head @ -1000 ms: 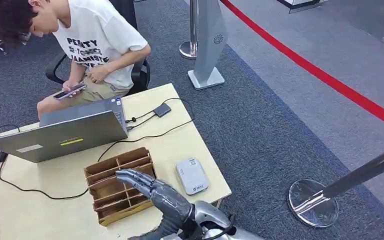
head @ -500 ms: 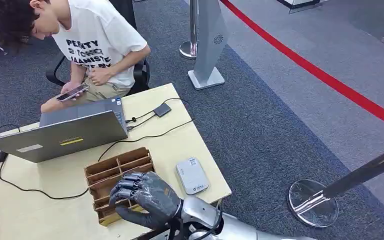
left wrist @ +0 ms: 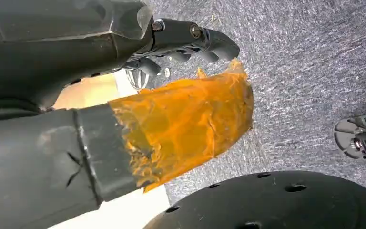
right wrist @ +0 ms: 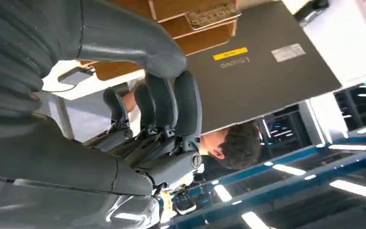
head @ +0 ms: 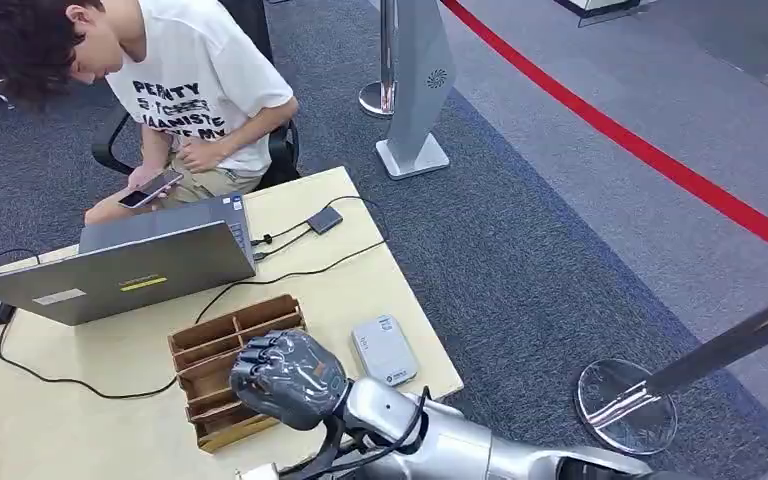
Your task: Pass the card to the sensor for recognition and then transmit it.
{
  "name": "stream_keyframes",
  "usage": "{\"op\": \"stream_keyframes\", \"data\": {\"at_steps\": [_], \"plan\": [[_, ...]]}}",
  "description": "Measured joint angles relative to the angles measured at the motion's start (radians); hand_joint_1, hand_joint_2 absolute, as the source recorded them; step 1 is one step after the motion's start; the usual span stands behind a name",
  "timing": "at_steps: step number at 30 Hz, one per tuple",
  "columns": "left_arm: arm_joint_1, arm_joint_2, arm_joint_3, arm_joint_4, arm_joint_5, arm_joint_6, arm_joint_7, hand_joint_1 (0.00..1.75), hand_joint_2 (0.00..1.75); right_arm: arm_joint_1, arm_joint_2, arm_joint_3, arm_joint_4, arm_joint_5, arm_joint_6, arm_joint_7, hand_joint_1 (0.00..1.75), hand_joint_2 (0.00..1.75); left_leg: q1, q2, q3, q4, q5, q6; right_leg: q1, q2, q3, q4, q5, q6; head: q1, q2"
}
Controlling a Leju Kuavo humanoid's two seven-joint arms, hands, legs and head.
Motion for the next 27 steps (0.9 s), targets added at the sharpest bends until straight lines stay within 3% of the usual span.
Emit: {"op": "stream_keyframes", "data": {"at_steps": [2,5,6,8,9,11,14,16,25,27], "plan": [[0.000,0.001,0.000,0.000,0.000,-0.003,0.000,0.00,0.00,-0.009,0.003,0.002,0.016,0.000,0.000,0.004,1.33,1.75,0.000,0.000,0.000,0.000,0.000,0.000,0.000,0.000,0.000,0.000,0.000,0.000,0.000,0.000],[0.000,0.002,0.000,0.000,0.000,-0.004,0.000,0.00,0.00,-0.022,0.010,0.003,0.042,0.012,-0.001,0.021,1.19,1.75,0.000,0.000,0.000,0.000,0.000,0.000,0.000,0.000,0.000,0.000,0.000,0.000,0.000,0.000],[0.000,0.002,0.000,0.000,0.000,-0.005,0.000,0.00,0.00,-0.028,0.014,0.004,0.053,0.018,-0.001,0.026,1.34,1.75,0.000,0.000,0.000,0.000,0.000,0.000,0.000,0.000,0.000,0.000,0.000,0.000,0.000,0.000],[0.000,0.003,0.000,0.000,0.000,-0.006,0.000,0.00,0.00,-0.040,0.019,0.003,0.074,0.019,-0.001,0.034,1.20,1.75,0.000,0.000,0.000,0.000,0.000,0.000,0.000,0.000,0.000,0.000,0.000,0.000,0.000,0.000],[0.000,0.003,0.000,0.000,0.000,-0.006,0.000,0.00,0.00,-0.046,0.023,0.002,0.082,0.019,-0.001,0.035,1.01,1.75,0.000,0.000,0.000,0.000,0.000,0.000,0.000,0.000,0.000,0.000,0.000,0.000,0.000,0.000],[0.000,0.003,0.000,0.000,0.000,-0.006,0.000,0.00,0.00,-0.057,0.030,-0.001,0.099,0.021,-0.002,0.038,0.91,1.75,0.000,0.000,0.000,0.000,0.000,0.000,0.000,0.000,0.000,0.000,0.000,0.000,0.000,0.000],[0.000,0.003,0.000,0.000,0.000,-0.008,0.000,0.00,0.00,-0.072,0.037,-0.007,0.113,0.031,-0.003,0.040,1.01,1.75,0.000,0.000,0.000,0.000,0.000,0.000,0.000,0.000,0.000,0.000,0.000,0.000,0.000,0.000],[0.000,0.003,0.000,0.000,0.000,-0.008,0.000,0.00,0.00,-0.079,0.041,-0.010,0.119,0.033,-0.002,0.043,0.93,1.75,0.000,0.000,0.000,0.000,0.000,0.000,0.000,0.000,0.000,0.000,0.000,0.000,0.000,0.000],[0.000,0.006,-0.001,0.000,0.000,-0.010,0.000,0.00,0.00,-0.102,0.060,-0.031,0.145,0.029,0.014,0.047,1.06,1.75,0.000,0.000,0.000,0.000,0.000,0.000,0.000,0.000,0.000,0.000,0.000,0.000,0.000,0.000],[0.000,0.007,-0.001,0.000,0.000,-0.010,0.000,0.00,0.00,-0.103,0.063,-0.033,0.153,0.029,0.015,0.048,0.99,1.75,0.000,0.000,0.000,0.000,0.000,0.000,0.000,0.000,0.000,0.000,0.000,0.000,0.000,0.000]]}}
